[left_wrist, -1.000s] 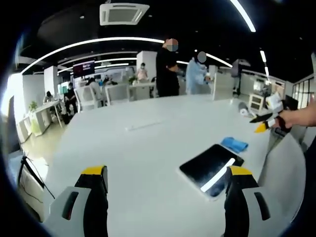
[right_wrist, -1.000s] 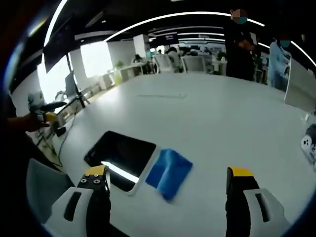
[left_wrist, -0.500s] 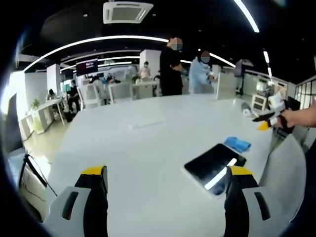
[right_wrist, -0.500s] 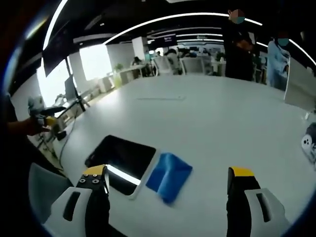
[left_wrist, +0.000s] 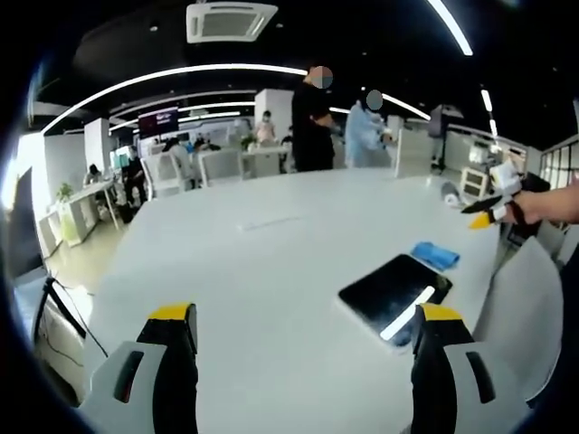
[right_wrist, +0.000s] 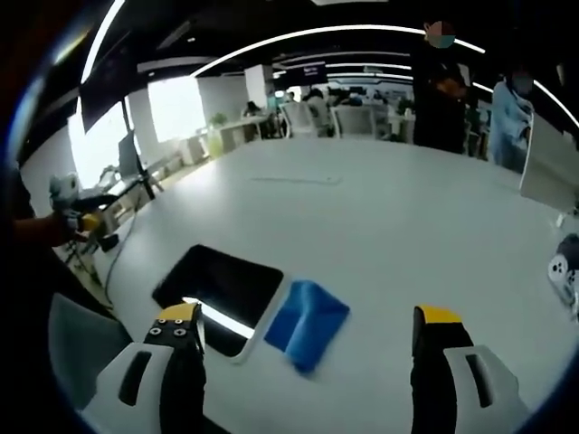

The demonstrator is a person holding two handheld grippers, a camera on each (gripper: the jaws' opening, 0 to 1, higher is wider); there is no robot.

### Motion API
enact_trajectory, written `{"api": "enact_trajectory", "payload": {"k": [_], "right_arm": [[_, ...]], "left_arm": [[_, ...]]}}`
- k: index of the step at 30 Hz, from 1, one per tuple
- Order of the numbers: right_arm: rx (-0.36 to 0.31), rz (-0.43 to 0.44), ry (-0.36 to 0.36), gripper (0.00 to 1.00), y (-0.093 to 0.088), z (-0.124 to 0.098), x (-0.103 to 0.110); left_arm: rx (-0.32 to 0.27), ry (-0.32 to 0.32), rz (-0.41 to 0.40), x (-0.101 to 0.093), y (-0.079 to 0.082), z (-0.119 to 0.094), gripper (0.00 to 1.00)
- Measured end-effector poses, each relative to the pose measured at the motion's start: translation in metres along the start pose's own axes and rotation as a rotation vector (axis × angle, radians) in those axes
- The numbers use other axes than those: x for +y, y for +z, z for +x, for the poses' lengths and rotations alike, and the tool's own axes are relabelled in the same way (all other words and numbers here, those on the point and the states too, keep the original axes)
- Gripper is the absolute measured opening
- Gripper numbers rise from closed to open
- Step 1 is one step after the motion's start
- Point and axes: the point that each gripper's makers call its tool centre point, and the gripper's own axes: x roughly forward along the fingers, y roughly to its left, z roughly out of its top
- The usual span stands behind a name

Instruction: Wipe the mirror surface with the cleaning cloth until all visible marks leave the cleaned area.

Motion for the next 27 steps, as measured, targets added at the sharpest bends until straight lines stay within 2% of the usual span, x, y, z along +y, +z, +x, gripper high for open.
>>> {"api": "enact_trajectory", "payload": {"k": [4,7,9,14,21,24,27], "right_arm": [[0.004,0.004,-0.004,0.89,0.002,0.0,-0.003],[0.011,0.015,0.022,0.84,0.006,0.002,0.001],[0.022,0.023,0.021,0.83,0.008,0.004,0.002],[0.059,0.021,0.012,0.8,0.012,0.012,0.006],[0.135,0.047,-0.031,0.76,0.018,0.03,0.004],[0.182,0.048,-0.054,0.74,0.016,0.038,0.001],[0.245,0.075,-0.107,0.74,0.004,0.045,-0.008]], "left_arm": [[0.0,0.006,-0.003,0.0,-0.001,0.0,1.0],[0.014,0.008,0.001,-0.003,0.0,-0.001,1.0],[0.018,0.004,0.029,-0.005,0.001,-0.001,1.0],[0.012,0.009,0.02,-0.002,0.003,-0.003,1.0],[0.013,0.019,0.005,0.002,0.002,-0.003,1.0],[0.014,0.019,0.0,0.004,0.0,-0.002,1.0],[0.02,0.017,-0.007,0.004,-0.006,0.001,1.0]]}}
